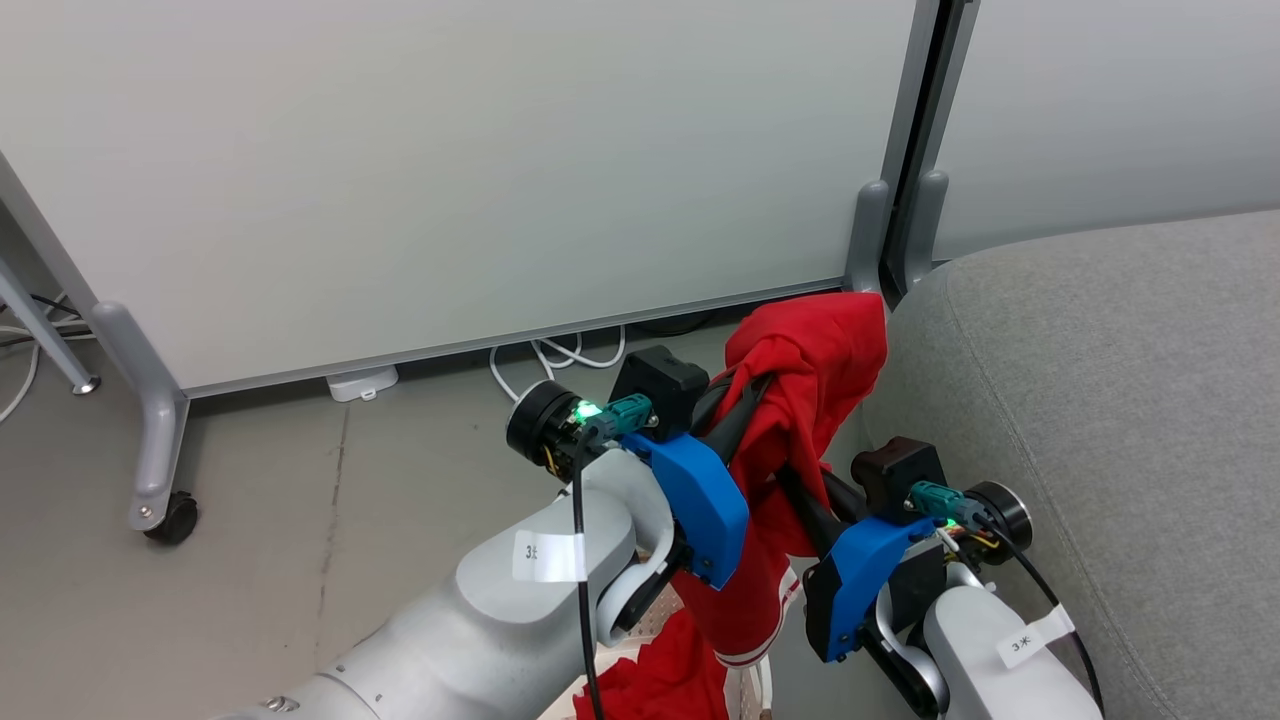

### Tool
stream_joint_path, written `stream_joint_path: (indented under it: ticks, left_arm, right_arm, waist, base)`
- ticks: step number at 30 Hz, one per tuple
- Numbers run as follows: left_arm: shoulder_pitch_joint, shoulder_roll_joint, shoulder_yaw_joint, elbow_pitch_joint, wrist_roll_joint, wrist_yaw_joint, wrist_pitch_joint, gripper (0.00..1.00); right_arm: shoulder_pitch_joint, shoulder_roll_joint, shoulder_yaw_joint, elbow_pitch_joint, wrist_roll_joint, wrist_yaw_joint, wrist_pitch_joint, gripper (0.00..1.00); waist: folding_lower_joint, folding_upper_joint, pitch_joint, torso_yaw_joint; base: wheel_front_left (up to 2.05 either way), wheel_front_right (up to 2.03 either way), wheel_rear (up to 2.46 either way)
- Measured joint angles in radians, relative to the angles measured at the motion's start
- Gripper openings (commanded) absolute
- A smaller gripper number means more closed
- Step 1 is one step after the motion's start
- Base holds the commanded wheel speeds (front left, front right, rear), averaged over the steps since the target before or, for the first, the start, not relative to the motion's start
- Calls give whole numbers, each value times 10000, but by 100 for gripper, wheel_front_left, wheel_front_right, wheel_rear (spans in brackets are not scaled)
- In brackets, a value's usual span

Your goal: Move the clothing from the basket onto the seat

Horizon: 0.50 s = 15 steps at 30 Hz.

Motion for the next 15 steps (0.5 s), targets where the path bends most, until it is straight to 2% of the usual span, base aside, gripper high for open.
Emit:
stream_joint_path:
  ticks: [7, 9, 10, 15]
  left_arm:
    - [4, 0, -35, 10, -61, -4, -44, 0]
    - [6, 0, -38, -12, -71, 12, -92, 56]
    - [12, -2, -38, -25, -69, 35, -104, 99]
    - [421, -2, 313, -173, 104, 215, -205, 100]
  right_arm:
    - [1, 0, -27, 79, 27, 0, -81, 0]
    - [1, 0, -40, 79, 21, 0, -96, 0]
    - [2, 0, -50, 79, 17, 0, -100, 0]
    - [14, 0, -119, 15, -23, 0, -211, 0]
  waist:
    - [0, 0, -79, -27]
    - [0, 0, -96, -24]
    - [-1, 0, -101, -21]
    - [-1, 0, -120, 17]
  base:
    - [0, 0, 0]
    - [0, 0, 0]
    - [0, 0, 0]
    - [0, 0, 0]
